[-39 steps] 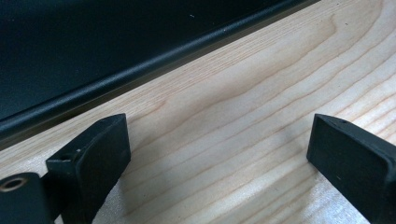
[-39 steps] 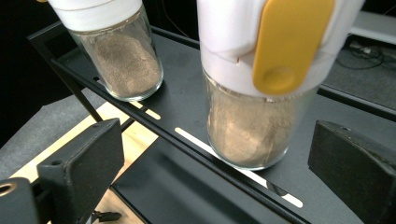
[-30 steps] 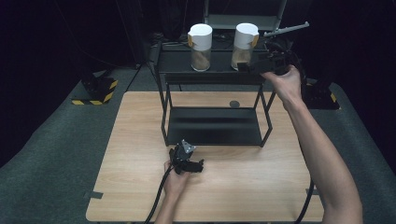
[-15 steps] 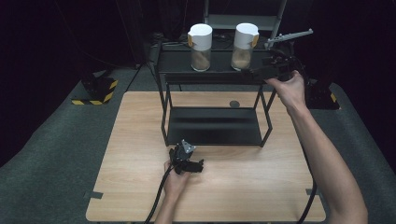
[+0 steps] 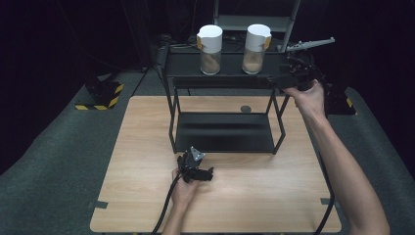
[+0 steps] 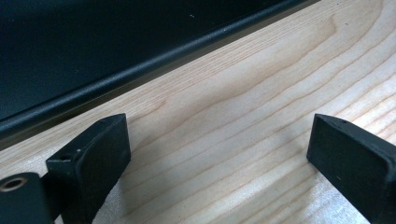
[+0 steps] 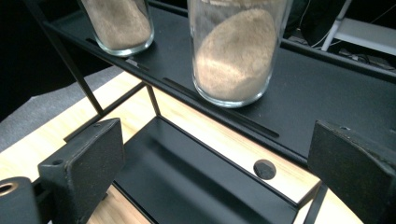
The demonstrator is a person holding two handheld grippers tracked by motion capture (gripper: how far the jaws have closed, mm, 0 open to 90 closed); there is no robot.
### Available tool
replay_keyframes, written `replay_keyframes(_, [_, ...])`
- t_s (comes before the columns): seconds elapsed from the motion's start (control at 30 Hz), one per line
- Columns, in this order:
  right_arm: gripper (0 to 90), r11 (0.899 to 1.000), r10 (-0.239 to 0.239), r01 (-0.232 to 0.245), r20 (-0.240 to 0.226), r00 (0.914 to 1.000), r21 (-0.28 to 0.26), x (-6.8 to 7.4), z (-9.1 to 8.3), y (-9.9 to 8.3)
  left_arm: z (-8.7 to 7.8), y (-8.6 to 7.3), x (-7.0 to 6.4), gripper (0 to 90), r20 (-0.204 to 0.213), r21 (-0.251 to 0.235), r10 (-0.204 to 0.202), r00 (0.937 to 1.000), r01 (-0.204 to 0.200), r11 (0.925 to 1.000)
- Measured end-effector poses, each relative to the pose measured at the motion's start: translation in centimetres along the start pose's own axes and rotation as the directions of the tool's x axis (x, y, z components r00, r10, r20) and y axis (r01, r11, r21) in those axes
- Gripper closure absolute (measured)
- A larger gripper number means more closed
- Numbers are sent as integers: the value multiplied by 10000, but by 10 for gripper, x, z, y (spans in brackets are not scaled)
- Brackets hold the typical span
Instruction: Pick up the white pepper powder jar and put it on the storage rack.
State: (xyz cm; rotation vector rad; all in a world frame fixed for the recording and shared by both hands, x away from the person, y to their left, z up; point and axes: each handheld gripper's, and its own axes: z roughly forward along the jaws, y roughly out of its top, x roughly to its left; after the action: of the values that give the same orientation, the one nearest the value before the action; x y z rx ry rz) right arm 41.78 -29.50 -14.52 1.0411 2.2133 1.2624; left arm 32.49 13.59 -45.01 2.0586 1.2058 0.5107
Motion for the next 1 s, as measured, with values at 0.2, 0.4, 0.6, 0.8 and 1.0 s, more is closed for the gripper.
replay_keyframes(0.2, [35, 9999, -121, 121, -11, 9999, -4, 1, -3, -8, 0, 0, 0, 61, 1, -3, 10, 10000, -10, 10000])
replay_keyframes(0.4, [37, 9998, -179, 179, -25, 9998, -16, 0, -4, -18, 0, 0, 0, 61, 2, 1, 12, 10000, -12, 10000])
replay_keyframes(0.6, [40, 9999, -130, 130, -35, 9999, -33, -2, -5, -28, 0, 0, 0, 61, 12, 0, -11, 10000, 11, 10000])
replay_keyframes(0.8, [43, 9999, -105, 105, -23, 9999, -69, -3, -5, -41, 0, 0, 0, 61, 6, 4, 6, 10000, -6, 10000])
replay_keyframes(1.0, [50, 9999, -128, 128, -22, 9999, -82, -2, -3, -55, 0, 0, 0, 61, 5, 6, 4, 10000, -4, 10000])
